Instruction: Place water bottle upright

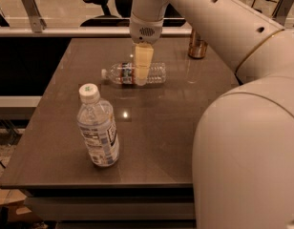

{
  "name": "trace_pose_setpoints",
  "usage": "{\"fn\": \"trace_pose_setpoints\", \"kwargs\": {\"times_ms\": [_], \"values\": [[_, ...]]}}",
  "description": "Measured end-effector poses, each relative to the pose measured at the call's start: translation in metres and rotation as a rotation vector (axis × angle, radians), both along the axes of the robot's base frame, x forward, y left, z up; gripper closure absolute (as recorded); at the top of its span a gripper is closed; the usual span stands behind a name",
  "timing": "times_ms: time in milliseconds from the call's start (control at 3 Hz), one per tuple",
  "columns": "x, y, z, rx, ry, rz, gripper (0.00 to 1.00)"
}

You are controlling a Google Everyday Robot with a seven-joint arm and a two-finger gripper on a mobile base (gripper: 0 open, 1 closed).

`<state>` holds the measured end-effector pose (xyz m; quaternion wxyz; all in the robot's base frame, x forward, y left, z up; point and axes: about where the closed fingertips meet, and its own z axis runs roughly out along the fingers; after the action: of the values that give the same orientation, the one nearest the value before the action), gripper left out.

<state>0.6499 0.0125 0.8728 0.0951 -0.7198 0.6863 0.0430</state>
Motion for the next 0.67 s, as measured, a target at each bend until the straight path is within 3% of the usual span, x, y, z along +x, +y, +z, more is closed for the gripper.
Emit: {"fn": "trace_pose_setpoints", "kwargs": {"times_ms": [667], "values": [[-0.014, 0.012, -0.027, -0.054, 0.028, -0.026, 0.0]]}}
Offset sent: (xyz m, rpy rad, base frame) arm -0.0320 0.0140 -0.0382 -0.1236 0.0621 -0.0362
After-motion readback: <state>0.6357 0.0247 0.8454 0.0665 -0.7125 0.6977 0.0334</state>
